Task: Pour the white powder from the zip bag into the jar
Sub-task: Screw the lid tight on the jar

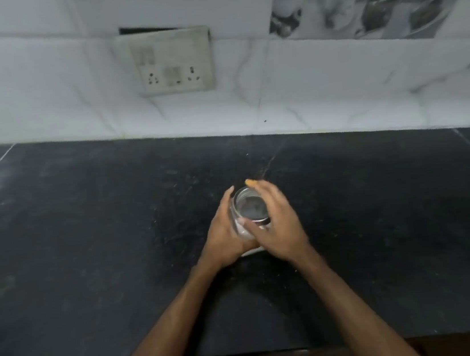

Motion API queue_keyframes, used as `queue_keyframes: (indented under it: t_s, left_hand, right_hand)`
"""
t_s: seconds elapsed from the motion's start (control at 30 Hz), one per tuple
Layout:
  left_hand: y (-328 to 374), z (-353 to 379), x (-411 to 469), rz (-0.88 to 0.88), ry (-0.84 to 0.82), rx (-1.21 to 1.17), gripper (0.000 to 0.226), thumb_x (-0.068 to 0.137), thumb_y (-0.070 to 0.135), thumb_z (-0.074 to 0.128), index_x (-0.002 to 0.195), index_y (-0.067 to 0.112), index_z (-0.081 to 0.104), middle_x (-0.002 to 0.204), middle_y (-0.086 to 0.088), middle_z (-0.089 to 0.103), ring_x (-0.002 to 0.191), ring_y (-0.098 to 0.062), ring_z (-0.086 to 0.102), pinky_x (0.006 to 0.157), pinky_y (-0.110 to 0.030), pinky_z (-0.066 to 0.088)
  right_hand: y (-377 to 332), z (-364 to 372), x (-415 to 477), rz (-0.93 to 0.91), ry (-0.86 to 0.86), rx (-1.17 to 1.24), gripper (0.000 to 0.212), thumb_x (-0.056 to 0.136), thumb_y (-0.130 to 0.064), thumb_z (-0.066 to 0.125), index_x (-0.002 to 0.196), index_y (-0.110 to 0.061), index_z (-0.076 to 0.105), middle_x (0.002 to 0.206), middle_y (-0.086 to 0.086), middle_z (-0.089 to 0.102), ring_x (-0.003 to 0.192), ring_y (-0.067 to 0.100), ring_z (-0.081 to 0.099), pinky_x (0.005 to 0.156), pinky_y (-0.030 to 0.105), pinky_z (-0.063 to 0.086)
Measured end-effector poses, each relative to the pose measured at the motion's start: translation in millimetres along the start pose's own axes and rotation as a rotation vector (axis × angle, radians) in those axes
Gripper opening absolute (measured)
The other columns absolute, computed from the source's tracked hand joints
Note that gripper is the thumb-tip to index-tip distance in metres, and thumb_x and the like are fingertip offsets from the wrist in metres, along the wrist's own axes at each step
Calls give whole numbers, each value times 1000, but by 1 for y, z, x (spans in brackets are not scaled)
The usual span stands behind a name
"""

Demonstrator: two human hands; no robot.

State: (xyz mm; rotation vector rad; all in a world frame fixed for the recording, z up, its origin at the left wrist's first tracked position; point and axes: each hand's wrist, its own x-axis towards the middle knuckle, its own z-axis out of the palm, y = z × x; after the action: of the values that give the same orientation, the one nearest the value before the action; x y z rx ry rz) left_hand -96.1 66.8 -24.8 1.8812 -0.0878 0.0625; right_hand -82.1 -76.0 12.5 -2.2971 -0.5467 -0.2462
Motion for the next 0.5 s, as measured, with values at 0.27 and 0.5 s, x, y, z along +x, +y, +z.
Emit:
queue_keyframes:
  t_s: [0.27, 0.5]
  left_hand:
    - [-7, 2, 18, -15, -72, -49, 99, 52, 47, 88, 131, 47, 28, 127, 24, 54, 116, 8, 57, 100, -23, 48]
    - [-3, 2, 30, 3, -108, -81, 72, 70, 48, 76, 127, 54, 33, 130, 22, 56, 119, 7, 57, 97, -17, 48]
  right_hand:
    - [-20, -7, 17, 216, -142, -305, 87, 75, -61, 64, 148, -36, 25, 161, 0, 16, 149, 23, 11, 118, 52, 18]
    - [-24, 14, 19, 168, -44, -455, 67, 91, -51, 47, 150, -30, 25, 154, 3, 33, 141, 28, 27, 109, 46, 35]
